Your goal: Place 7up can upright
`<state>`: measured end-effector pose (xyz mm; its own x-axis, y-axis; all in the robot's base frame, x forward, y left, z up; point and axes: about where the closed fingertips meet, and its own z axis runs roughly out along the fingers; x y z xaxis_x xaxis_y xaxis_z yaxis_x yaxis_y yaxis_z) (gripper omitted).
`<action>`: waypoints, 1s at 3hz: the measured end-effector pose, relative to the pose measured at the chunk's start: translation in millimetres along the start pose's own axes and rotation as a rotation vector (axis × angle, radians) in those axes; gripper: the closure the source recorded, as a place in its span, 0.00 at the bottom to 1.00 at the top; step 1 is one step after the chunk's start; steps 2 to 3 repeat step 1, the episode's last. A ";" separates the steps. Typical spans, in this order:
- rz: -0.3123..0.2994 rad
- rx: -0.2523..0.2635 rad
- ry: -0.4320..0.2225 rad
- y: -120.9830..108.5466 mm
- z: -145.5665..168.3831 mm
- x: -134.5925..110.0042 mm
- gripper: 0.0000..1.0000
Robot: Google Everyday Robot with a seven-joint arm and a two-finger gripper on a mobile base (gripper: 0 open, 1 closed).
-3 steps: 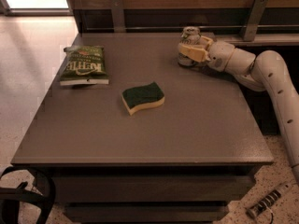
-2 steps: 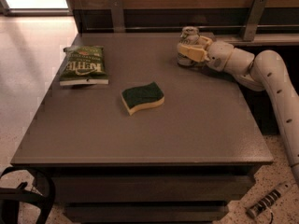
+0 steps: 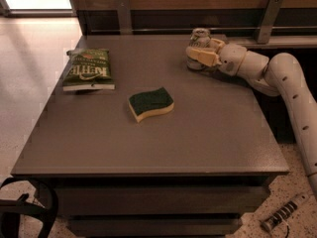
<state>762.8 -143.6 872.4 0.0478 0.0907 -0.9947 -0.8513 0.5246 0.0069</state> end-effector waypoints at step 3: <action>0.000 -0.006 0.000 1.9 3.6 0.0 0.00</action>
Offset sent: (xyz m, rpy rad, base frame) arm 0.0000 0.0000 0.0000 0.0000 0.0000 0.0000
